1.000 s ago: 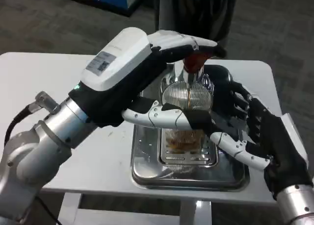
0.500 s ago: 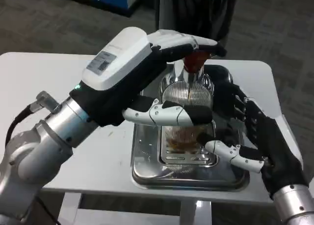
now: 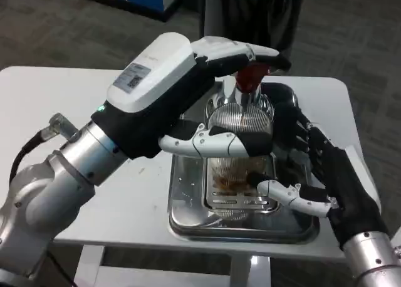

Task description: Grasp the cup under the faucet to collect the drink, then remove the cup.

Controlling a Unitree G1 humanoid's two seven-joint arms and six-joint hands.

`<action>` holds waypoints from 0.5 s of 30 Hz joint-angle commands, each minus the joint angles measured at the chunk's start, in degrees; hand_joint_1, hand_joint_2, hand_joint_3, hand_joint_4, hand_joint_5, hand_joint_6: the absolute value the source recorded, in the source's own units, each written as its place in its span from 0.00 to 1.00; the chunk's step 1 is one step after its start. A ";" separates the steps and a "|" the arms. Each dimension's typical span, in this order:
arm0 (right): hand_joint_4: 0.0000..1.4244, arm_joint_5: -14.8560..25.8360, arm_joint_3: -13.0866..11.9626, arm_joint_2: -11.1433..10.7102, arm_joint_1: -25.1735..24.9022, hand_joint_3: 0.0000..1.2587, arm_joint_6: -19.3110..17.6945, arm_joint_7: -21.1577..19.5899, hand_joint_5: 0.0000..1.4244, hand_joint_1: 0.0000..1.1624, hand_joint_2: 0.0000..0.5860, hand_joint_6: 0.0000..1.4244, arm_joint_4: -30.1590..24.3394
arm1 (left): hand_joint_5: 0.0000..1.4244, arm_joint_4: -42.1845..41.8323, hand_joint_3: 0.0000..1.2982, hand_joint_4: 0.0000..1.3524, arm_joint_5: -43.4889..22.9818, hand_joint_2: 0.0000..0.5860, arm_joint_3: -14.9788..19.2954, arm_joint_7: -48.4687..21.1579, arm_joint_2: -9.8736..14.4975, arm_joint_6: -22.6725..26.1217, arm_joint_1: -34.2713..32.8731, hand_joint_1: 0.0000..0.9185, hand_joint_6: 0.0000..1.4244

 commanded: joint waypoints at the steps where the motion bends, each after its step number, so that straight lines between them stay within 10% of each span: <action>1: 0.10 -0.34 0.16 -0.08 -0.77 0.08 -1.38 -0.56 0.13 0.77 0.23 0.18 1.10 | 0.24 2.62 0.28 0.23 2.49 0.18 -1.51 -2.26 1.14 2.01 2.64 0.00 0.18; 15: 0.10 -0.34 1.08 1.06 -2.05 0.08 -1.83 -1.47 0.13 0.77 0.23 0.17 1.81 | 0.24 3.99 0.28 0.23 3.06 0.18 -2.31 -1.38 1.17 2.05 1.68 0.00 0.18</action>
